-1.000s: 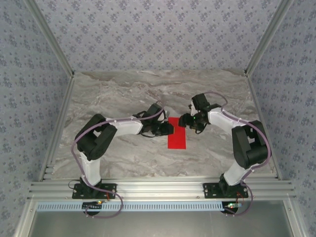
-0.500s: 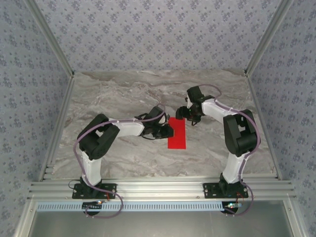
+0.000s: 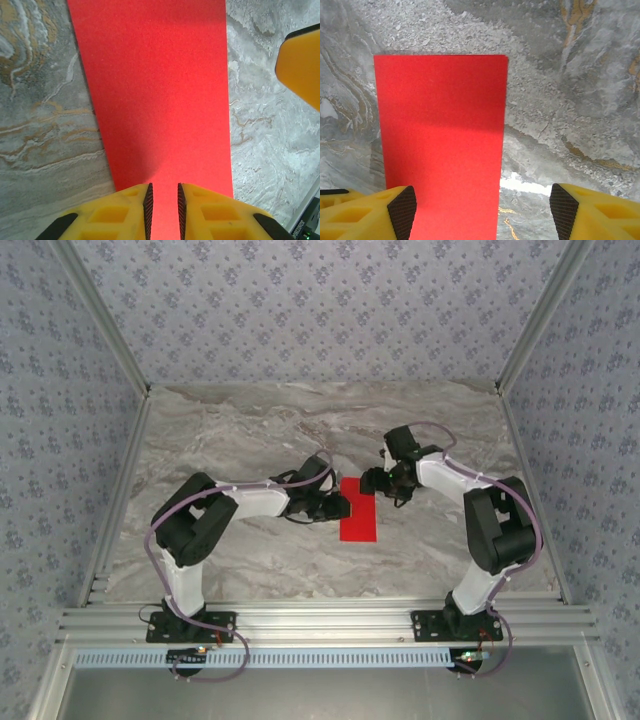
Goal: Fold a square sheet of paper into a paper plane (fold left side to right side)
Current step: Fold the triangle a second time at the center of the table.
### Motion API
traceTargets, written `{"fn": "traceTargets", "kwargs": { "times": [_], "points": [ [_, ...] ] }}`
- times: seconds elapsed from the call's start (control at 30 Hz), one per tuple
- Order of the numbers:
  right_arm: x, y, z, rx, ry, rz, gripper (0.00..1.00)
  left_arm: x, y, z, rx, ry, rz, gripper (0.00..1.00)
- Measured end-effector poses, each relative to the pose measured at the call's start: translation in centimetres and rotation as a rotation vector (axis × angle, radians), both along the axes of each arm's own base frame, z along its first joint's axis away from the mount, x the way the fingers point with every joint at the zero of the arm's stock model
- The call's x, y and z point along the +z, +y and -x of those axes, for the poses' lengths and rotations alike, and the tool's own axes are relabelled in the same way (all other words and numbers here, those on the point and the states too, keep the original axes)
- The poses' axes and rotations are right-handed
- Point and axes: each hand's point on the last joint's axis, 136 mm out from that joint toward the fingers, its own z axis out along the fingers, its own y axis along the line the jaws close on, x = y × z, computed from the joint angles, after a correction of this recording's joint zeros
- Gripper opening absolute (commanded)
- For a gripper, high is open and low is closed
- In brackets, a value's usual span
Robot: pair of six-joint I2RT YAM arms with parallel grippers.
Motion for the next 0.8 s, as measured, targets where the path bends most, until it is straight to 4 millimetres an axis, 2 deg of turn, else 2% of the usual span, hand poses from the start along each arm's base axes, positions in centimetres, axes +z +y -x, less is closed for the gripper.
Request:
{"fn": "traceTargets", "kwargs": {
  "times": [0.2, 0.37, 0.67, 0.8],
  "points": [
    [0.1, 0.9, 0.5, 0.024, 0.011, -0.025, 0.77, -1.0, 0.7, 0.6, -0.007, 0.001, -0.076, 0.22],
    [0.1, 1.3, 0.9, 0.03, 0.028, -0.053, 0.78, -0.9, 0.3, 0.7, -0.024, -0.017, -0.113, 0.21],
    [0.0, 0.9, 3.9, 0.01, 0.097, -0.143, 0.78, -1.2, 0.4, 0.8, -0.033, -0.026, -0.152, 0.19],
    [0.1, 1.0, 3.8, 0.008, 0.095, -0.159, 0.78, -1.3, 0.4, 0.8, -0.034, -0.029, -0.155, 0.19]
  ]
}}
